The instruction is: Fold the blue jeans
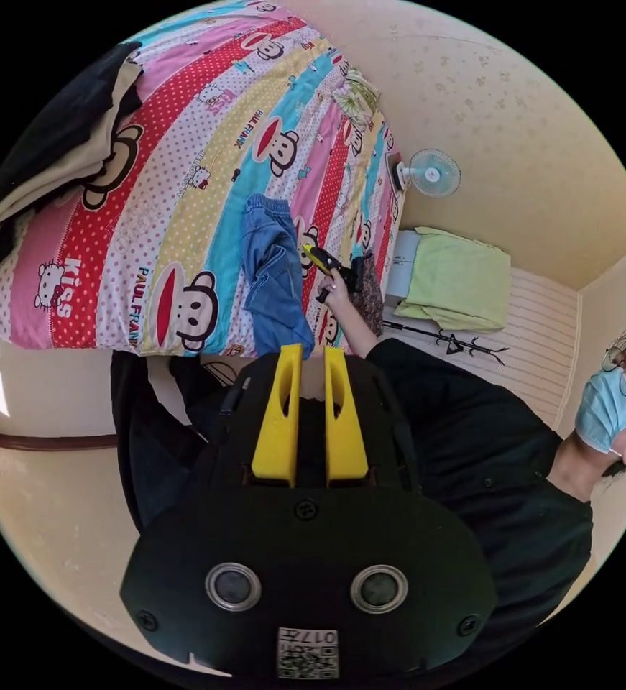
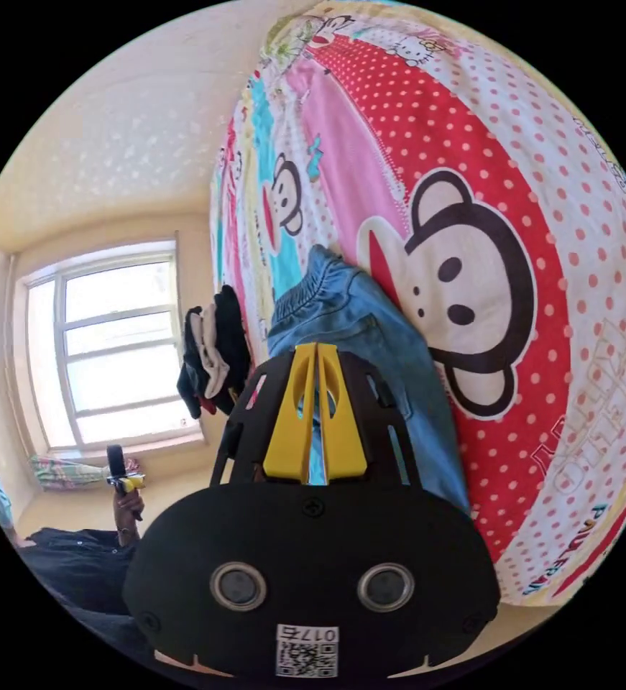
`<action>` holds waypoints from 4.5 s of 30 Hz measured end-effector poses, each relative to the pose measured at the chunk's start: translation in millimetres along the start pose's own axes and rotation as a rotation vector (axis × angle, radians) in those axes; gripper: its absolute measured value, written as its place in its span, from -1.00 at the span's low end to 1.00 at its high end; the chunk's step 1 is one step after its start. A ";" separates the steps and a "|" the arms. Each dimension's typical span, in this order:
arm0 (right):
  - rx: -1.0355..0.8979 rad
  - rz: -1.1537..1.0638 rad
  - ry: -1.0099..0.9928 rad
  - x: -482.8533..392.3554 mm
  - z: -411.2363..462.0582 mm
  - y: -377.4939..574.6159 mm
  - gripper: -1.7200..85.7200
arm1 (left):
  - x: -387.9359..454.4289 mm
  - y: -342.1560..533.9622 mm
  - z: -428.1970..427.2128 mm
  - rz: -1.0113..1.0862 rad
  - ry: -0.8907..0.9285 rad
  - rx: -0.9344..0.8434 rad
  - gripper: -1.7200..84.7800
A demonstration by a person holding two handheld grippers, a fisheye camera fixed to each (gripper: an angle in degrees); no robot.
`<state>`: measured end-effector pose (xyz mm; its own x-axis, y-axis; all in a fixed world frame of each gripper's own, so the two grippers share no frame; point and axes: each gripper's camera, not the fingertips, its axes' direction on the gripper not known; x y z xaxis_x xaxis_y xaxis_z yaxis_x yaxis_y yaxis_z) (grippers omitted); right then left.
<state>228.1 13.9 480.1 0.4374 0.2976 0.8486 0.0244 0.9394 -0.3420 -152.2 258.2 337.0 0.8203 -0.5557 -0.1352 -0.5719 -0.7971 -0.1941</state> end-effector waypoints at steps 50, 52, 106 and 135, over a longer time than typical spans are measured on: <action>0.237 -0.970 -0.454 -269.5 -43.6 384.0 -0.91 | 228.9 99.5 -3.0 1.575 0.573 -0.054 -0.84; 0.304 -0.973 -0.466 -265.8 -59.7 391.5 -0.91 | 238.0 126.5 -28.4 1.688 0.800 -0.038 -0.84; 0.935 -1.417 -0.394 -453.6 -32.0 773.9 -0.96 | 396.0 356.2 65.8 1.523 0.378 0.403 -0.85; 1.457 -1.401 0.221 -579.3 -60.1 821.0 -0.96 | 538.6 383.9 28.8 1.497 0.312 0.952 -0.93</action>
<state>48.7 602.5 -316.5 0.8467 -0.5232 0.0966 -0.1704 -0.0946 0.9808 70.1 -340.2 161.7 -0.4331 -0.7105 -0.5547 -0.4620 0.7034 -0.5402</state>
